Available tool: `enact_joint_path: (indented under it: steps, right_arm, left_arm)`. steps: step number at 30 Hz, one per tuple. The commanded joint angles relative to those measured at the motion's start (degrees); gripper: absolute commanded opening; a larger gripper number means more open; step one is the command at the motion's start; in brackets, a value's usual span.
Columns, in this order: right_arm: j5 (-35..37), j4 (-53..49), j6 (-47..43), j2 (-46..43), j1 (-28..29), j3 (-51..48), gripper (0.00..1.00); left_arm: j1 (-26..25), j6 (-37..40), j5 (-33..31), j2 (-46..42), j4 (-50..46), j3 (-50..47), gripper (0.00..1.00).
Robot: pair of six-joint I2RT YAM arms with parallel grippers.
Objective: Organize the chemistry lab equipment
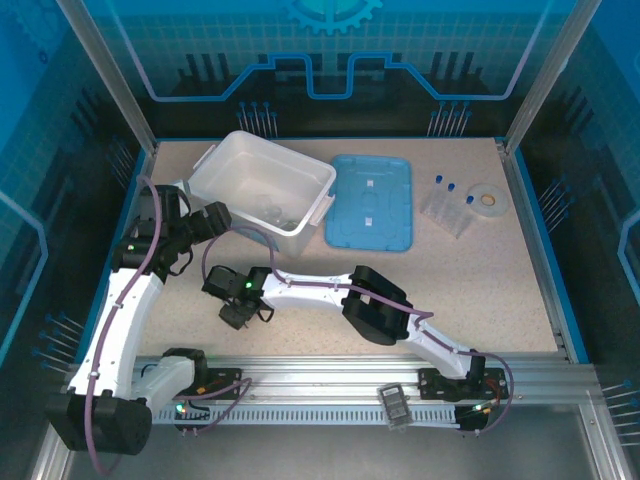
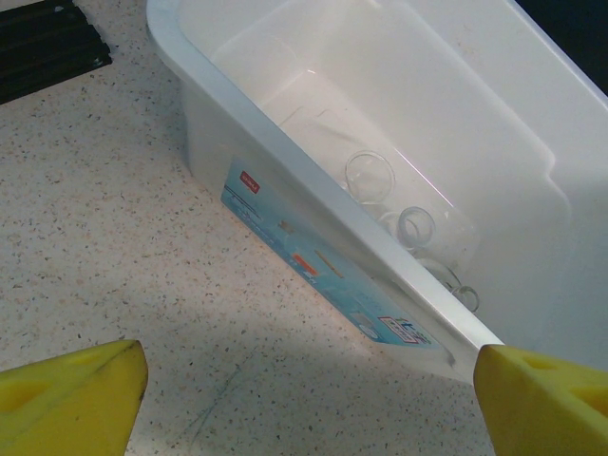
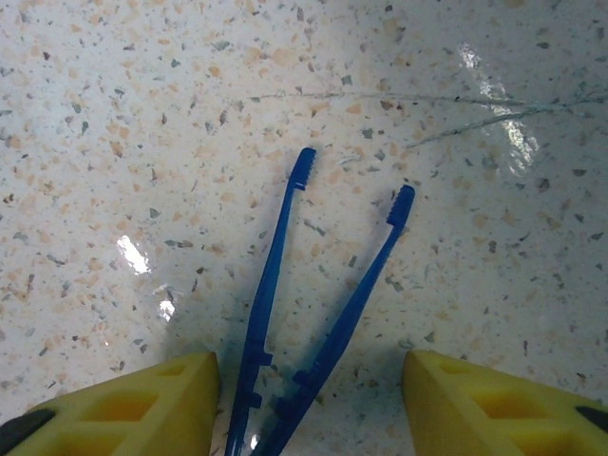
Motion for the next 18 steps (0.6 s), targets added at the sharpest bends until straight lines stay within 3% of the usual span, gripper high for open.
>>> enact_joint_path:
  steps: [1, 18]
  right_arm:
    - [1.4, -2.8, -0.5, 1.4, -0.5, 0.0, 0.53]
    - [2.7, -1.9, -1.6, -1.0, -0.7, -2.5, 0.28]
  left_arm:
    - [0.6, 1.2, 1.0, -0.1, 0.2, -0.7, 0.90]
    - [0.6, 1.2, 0.9, 0.2, 0.2, -0.7, 0.90]
